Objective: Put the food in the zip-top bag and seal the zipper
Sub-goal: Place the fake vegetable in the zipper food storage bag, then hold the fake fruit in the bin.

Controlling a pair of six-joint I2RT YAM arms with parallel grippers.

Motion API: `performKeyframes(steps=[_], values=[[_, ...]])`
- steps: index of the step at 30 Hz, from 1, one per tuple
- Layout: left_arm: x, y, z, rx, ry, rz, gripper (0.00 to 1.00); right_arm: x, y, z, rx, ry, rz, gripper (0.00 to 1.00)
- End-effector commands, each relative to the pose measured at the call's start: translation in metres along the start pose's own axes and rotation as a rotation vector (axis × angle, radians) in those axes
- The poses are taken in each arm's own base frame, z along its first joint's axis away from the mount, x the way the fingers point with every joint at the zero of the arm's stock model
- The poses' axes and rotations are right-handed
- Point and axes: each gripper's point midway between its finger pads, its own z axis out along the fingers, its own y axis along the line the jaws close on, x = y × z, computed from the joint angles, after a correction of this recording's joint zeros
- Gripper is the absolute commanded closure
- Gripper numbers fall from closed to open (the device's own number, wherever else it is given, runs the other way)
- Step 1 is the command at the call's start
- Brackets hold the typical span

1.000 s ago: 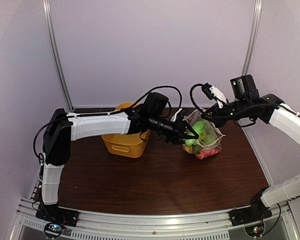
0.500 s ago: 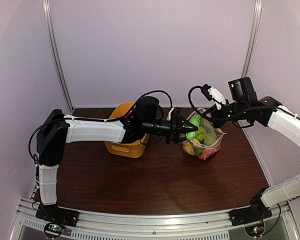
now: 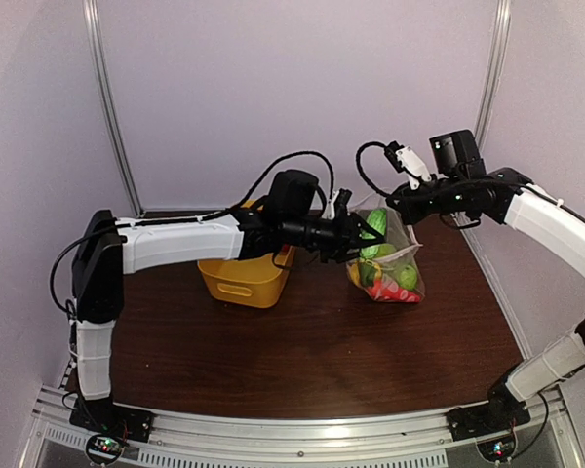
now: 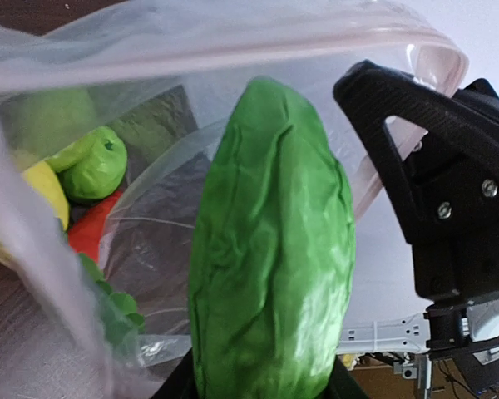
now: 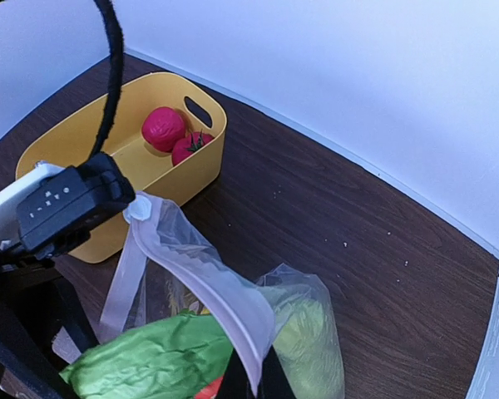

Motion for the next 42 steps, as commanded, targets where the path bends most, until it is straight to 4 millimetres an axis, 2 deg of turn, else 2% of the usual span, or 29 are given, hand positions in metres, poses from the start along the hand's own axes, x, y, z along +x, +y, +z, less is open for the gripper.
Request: performKeyframes(steps=[1,6,9,13,15,21,24,27,30,32,34,36,38,40,42], values=[[-0.01,-0.009,0.019,0.174,0.034,-0.088,0.86,-0.013,0.012,-0.003,-0.037,-0.034,0.003,1.0],[-0.02,0.008,0.028,0.223,-0.003,-0.186,0.89,-0.005,0.032,-0.008,-0.126,-0.032,-0.01,1.0],[-0.027,0.014,0.031,0.217,-0.033,-0.21,0.83,-0.004,0.038,-0.015,-0.147,-0.043,-0.015,1.0],[-0.032,0.012,0.033,0.208,-0.045,-0.184,0.64,-0.005,0.039,-0.02,-0.15,-0.051,-0.013,1.0],[-0.035,0.006,0.032,0.188,-0.043,-0.136,0.5,-0.004,0.039,-0.02,-0.153,-0.049,-0.01,1.0],[-0.041,-0.013,0.018,0.123,-0.072,-0.036,0.25,-0.004,0.037,-0.017,-0.145,-0.045,0.0,1.0],[-0.041,-0.018,0.012,0.108,-0.076,-0.004,0.21,-0.007,0.035,-0.017,-0.136,-0.052,0.001,1.0],[-0.039,-0.013,0.009,0.082,-0.074,0.005,0.2,-0.012,0.031,-0.017,-0.125,-0.06,0.007,1.0],[-0.038,-0.011,0.009,0.057,-0.07,0.029,0.18,-0.016,0.021,-0.017,-0.111,-0.065,0.031,1.0],[-0.04,-0.019,0.005,0.063,-0.076,0.071,0.15,-0.017,0.015,-0.016,-0.101,-0.06,0.044,1.0],[-0.043,-0.04,-0.003,0.094,-0.071,0.163,0.03,-0.021,0.004,-0.019,-0.074,-0.067,0.049,1.0],[-0.051,-0.072,-0.02,0.102,-0.084,0.299,0.02,-0.026,-0.021,-0.026,-0.01,-0.082,0.061,1.0],[-0.06,-0.085,-0.042,0.029,-0.135,0.415,0.02,-0.043,-0.051,-0.043,0.066,-0.126,0.067,1.0],[-0.08,-0.075,-0.071,-0.158,-0.264,0.525,0.02,-0.061,-0.081,-0.065,0.131,-0.179,0.085,1.0],[-0.094,-0.055,-0.1,-0.331,-0.363,0.599,0.02,-0.068,-0.095,-0.074,0.186,-0.212,0.089,1.0]])
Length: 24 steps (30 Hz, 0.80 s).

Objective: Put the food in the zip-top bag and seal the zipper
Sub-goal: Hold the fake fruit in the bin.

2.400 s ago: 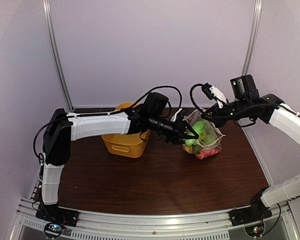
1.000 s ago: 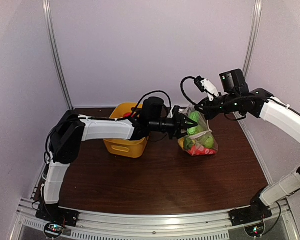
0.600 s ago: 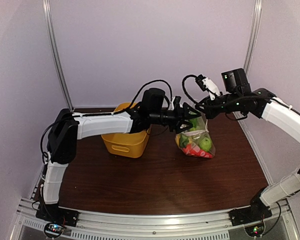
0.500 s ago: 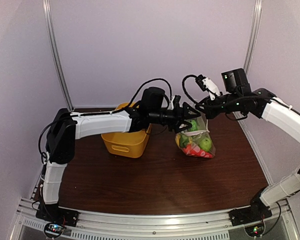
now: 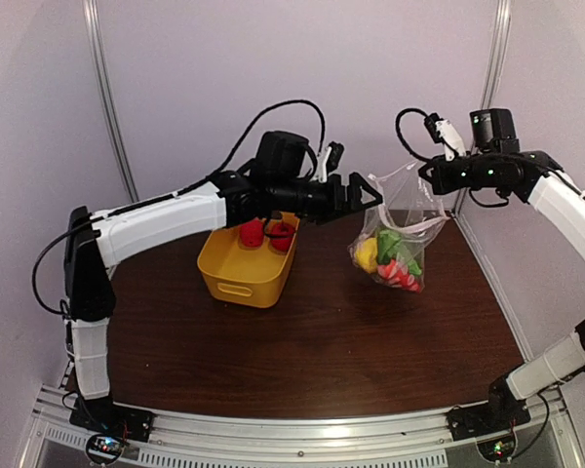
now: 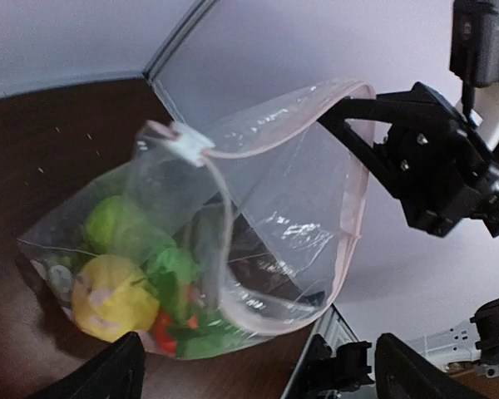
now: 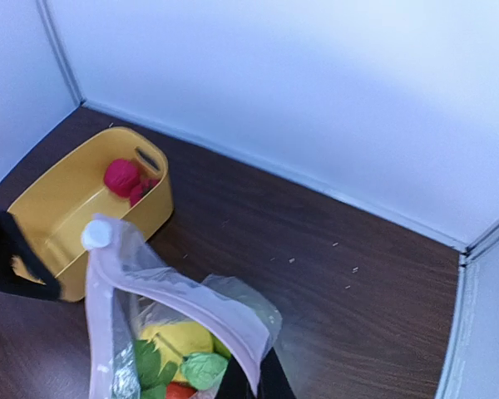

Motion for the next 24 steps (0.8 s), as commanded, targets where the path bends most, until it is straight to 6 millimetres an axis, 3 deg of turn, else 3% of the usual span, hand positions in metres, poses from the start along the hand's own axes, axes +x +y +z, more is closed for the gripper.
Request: performKeyframes(steps=[1,2,4,6,8,9,12,15,17,24], values=[[-0.053,0.013,-0.084,-0.346,-0.23,0.331,0.02,-0.047,-0.032,-0.031,0.117,-0.142,-0.03,1.0],[-0.052,0.026,-0.091,-0.386,-0.232,0.342,0.02,-0.041,-0.033,-0.024,0.127,-0.097,-0.055,1.0],[-0.047,0.051,-0.099,-0.419,-0.195,0.333,0.02,-0.033,-0.055,-0.015,0.217,-0.014,-0.077,1.0],[-0.033,0.067,-0.097,-0.411,-0.13,0.326,0.02,-0.034,-0.087,-0.015,0.303,-0.018,-0.048,1.0],[-0.019,0.084,-0.095,-0.445,-0.079,0.342,0.04,-0.022,-0.096,-0.006,0.318,0.006,-0.042,1.0],[-0.014,0.092,-0.095,-0.469,-0.054,0.358,0.07,-0.01,-0.091,0.004,0.287,0.037,-0.037,1.0],[-0.005,0.123,-0.098,-0.597,0.021,0.388,0.15,0.023,-0.052,0.028,0.121,0.122,-0.023,1.0],[-0.001,0.159,-0.107,-0.722,0.088,0.375,0.19,0.049,-0.011,0.038,0.008,0.165,-0.062,1.0],[0.003,0.179,-0.109,-0.755,0.129,0.36,0.21,0.055,0.007,0.039,-0.033,0.155,-0.077,1.0],[-0.002,0.226,-0.118,-0.842,0.161,0.31,0.16,0.073,0.016,0.042,-0.056,0.144,-0.066,1.0]])
